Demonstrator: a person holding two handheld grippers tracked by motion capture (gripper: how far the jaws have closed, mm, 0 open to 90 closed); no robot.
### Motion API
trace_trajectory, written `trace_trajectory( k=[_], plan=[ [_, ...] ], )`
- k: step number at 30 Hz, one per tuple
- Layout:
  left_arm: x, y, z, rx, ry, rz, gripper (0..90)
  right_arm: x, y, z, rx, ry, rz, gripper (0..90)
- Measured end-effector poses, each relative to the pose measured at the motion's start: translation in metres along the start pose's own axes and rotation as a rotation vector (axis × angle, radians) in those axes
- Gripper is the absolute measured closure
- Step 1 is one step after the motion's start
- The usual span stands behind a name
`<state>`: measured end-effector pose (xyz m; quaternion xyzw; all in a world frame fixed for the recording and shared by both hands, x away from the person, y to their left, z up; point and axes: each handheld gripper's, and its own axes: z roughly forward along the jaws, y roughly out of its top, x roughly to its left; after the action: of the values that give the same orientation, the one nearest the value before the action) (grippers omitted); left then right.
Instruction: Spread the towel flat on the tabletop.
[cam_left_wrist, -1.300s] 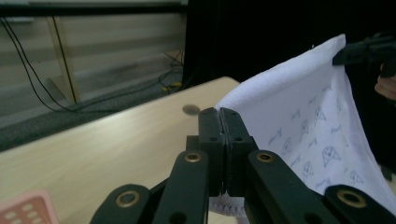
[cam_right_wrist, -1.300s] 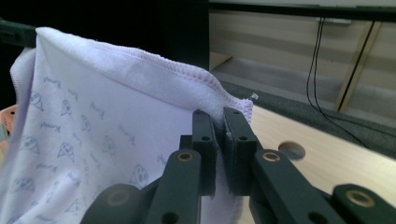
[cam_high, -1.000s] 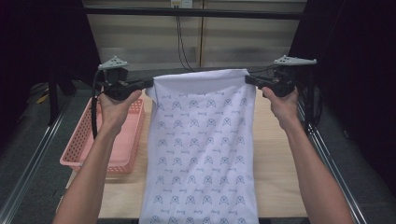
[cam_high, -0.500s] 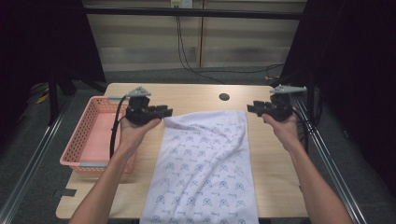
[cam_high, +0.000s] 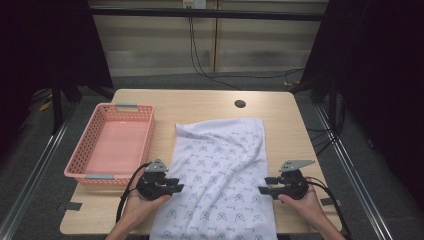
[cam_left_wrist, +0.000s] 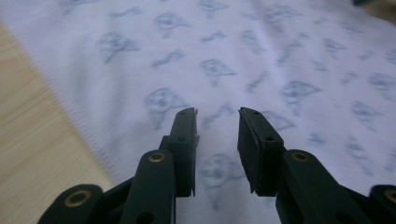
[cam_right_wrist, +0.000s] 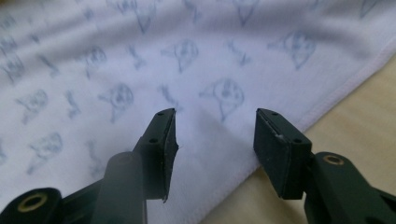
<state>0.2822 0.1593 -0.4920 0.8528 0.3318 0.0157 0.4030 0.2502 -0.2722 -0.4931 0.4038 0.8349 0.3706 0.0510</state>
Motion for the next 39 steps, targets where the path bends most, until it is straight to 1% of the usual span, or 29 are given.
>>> trace_trajectory(
  k=[1,2,3,4,5,6,8,9,10,11,12,13,15,17,18,21,22,23,24,26,28,29,30,31,32,34,36,37,39],
  plan=[
    [0.000,0.000,0.000,0.000,0.000,0.000,71.8,0.000,0.000,0.000,0.000,0.000,0.000,48.5],
    [-0.002,-0.001,0.005,0.040,0.030,0.027,74.5,-0.001,0.001,0.003,0.003,-0.016,-0.019,48.8],
    [-0.002,-0.001,0.005,0.040,0.030,0.027,75.7,-0.001,0.001,0.003,0.003,-0.016,-0.019,48.8],
    [-0.006,-0.002,0.004,0.061,0.044,0.057,79.1,0.000,0.000,0.006,-0.011,-0.028,-0.026,50.9],
    [-0.006,-0.002,0.004,0.061,0.044,0.057,81.9,0.000,0.000,0.006,-0.011,-0.028,-0.026,50.9],
    [-0.009,-0.007,0.001,0.062,0.030,0.029,83.6,0.003,-0.001,0.006,-0.008,-0.055,-0.070,55.2],
    [-0.013,-0.013,-0.003,0.065,-0.006,0.019,86.0,0.007,-0.004,0.002,0.008,-0.093,-0.106,64.7],
    [-0.013,-0.013,-0.003,0.065,-0.006,0.019,86.1,0.007,-0.004,0.002,0.008,-0.093,-0.106,64.7],
    [-0.019,-0.018,-0.008,0.082,-0.021,0.046,86.1,0.008,-0.009,-0.004,0.019,-0.093,-0.104,73.1],
    [-0.019,-0.018,-0.008,0.082,-0.021,0.046,86.0,0.008,-0.009,-0.004,0.019,-0.093,-0.104,73.1],
    [-0.022,-0.024,-0.010,0.061,-0.044,0.021,86.0,0.007,-0.014,-0.010,0.031,-0.086,-0.079,82.0],
    [-0.022,-0.024,-0.010,0.061,-0.044,0.021,86.0,0.006,-0.017,-0.013,0.033,-0.073,-0.060,85.7],
    [-0.024,-0.024,-0.010,0.067,-0.043,0.006,86.0,0.005,-0.019,-0.015,0.037,-0.061,-0.046,87.1],
    [-0.029,-0.024,-0.009,0.075,-0.058,0.019,86.0,0.006,-0.021,-0.020,0.065,-0.045,-0.044,87.5],
    [-0.035,-0.026,-0.009,0.077,-0.074,0.024,86.0,0.007,-0.023,-0.025,0.101,-0.031,-0.057,87.7],
    [-0.040,-0.029,-0.010,0.088,-0.095,0.019,86.1,0.009,-0.027,-0.030,0.117,-0.022,-0.060,87.7],
    [-0.044,-0.030,-0.012,0.102,-0.104,0.040,86.1,0.010,-0.029,-0.032,0.123,-0.017,-0.052,87.8],
    [-0.050,-0.033,-0.015,0.126,-0.118,0.055,86.2,0.012,-0.031,-0.034,0.134,-0.013,-0.071,87.6],
    [-0.050,-0.033,-0.015,0.126,-0.118,0.055,86.2,0.013,-0.031,-0.035,0.140,0.004,-0.072,87.4],
    [-0.055,-0.034,-0.018,0.160,-0.125,0.092,85.6,0.015,-0.032,-0.036,0.127,0.014,-0.075,84.4],
    [-0.051,-0.028,-0.017,0.147,-0.124,0.079,78.7,0.014,-0.031,-0.038,0.082,0.012,-0.063,72.1],
    [-0.051,-0.028,-0.017,0.147,-0.124,0.079,75.1,0.014,-0.031,-0.038,0.082,0.012,-0.063,72.1],
    [-0.041,-0.020,-0.014,0.109,-0.110,0.040,74.0,0.012,-0.028,-0.041,0.021,0.008,-0.046,68.7],
    [-0.041,-0.020,-0.014,0.109,-0.110,0.040,72.7,0.012,-0.028,-0.041,0.021,0.008,-0.046,68.7],
    [-0.031,-0.010,-0.009,0.070,-0.099,0.021,70.5,0.011,-0.023,-0.041,-0.014,-0.017,-0.037,62.1],
    [-0.026,-0.005,-0.006,0.055,-0.089,0.010,69.2,0.010,-0.020,-0.040,-0.018,-0.030,-0.039,60.6],
    [-0.015,0.009,0.003,0.034,-0.066,0.004,68.3,0.005,-0.011,-0.035,-0.054,-0.056,-0.037,53.9],
    [-0.015,0.009,0.003,0.034,-0.066,0.004,68.4,0.002,-0.007,-0.031,-0.068,-0.069,-0.032,51.7],
    [-0.010,0.016,0.008,0.020,-0.047,-0.007,68.3,-0.001,-0.003,-0.028,-0.069,-0.076,-0.032,51.3]
  ],
)
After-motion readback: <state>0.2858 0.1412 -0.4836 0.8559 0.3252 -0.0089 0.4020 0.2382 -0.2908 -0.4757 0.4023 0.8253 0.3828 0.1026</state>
